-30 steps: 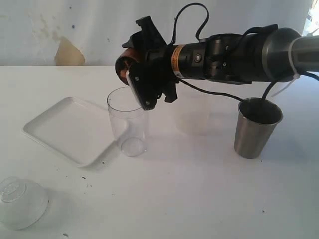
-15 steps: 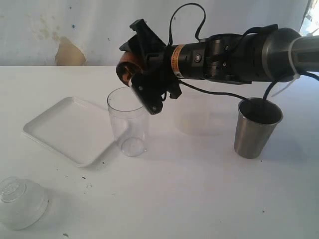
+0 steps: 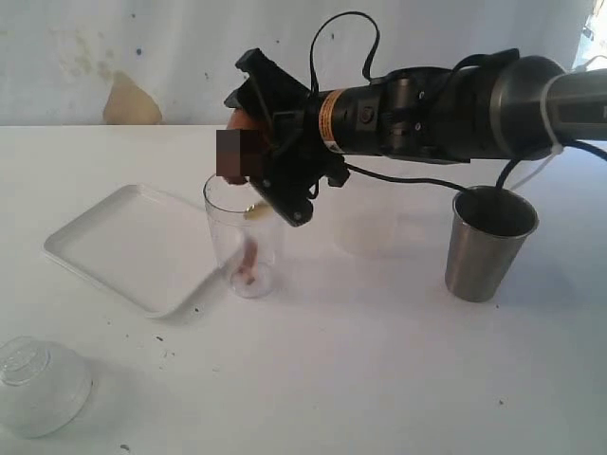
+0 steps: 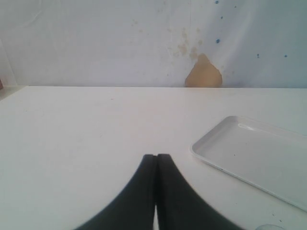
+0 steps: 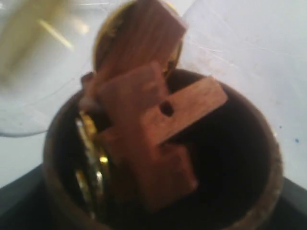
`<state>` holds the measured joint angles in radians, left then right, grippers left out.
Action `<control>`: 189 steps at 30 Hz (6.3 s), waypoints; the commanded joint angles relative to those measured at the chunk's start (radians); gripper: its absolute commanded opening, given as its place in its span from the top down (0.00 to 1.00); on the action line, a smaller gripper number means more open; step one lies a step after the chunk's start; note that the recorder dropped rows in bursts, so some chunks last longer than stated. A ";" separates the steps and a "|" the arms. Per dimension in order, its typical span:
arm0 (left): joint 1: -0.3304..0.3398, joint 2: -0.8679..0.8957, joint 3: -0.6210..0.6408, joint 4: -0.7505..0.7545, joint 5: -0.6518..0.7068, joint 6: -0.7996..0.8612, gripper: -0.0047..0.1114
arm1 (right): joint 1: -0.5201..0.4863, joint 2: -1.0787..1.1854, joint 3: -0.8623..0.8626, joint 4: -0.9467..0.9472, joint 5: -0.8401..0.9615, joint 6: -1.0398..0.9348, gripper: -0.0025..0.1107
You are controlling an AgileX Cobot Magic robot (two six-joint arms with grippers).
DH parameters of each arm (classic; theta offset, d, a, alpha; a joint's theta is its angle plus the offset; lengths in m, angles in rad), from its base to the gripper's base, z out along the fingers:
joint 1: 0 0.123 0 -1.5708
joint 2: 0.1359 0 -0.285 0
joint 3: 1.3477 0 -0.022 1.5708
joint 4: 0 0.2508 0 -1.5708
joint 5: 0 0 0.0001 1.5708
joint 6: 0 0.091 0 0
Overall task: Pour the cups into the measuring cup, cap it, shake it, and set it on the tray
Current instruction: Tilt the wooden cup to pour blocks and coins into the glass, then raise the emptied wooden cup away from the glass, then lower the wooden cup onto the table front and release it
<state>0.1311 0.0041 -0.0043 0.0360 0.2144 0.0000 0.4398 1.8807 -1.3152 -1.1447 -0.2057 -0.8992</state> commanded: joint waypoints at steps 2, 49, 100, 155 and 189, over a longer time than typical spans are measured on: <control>-0.005 -0.004 0.004 -0.003 -0.012 0.000 0.95 | -0.002 -0.017 0.002 0.005 -0.001 -0.017 0.98; -0.005 -0.004 0.004 -0.003 -0.012 0.000 0.95 | 0.038 -0.022 0.000 0.009 0.030 -0.388 0.98; -0.005 -0.004 0.004 -0.003 -0.012 0.000 0.95 | 0.048 -0.023 -0.025 0.022 0.070 -0.233 0.98; -0.005 -0.004 0.004 -0.003 -0.012 0.000 0.95 | -0.273 -0.552 0.754 0.111 -0.236 1.871 0.90; -0.005 -0.004 0.004 -0.003 -0.012 0.000 0.95 | -0.132 -0.557 0.845 0.437 -0.189 1.599 0.22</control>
<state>0.1311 0.0041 -0.0043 0.0360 0.2144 0.0000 0.2816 1.3382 -0.4624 -0.7077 -0.4826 0.6737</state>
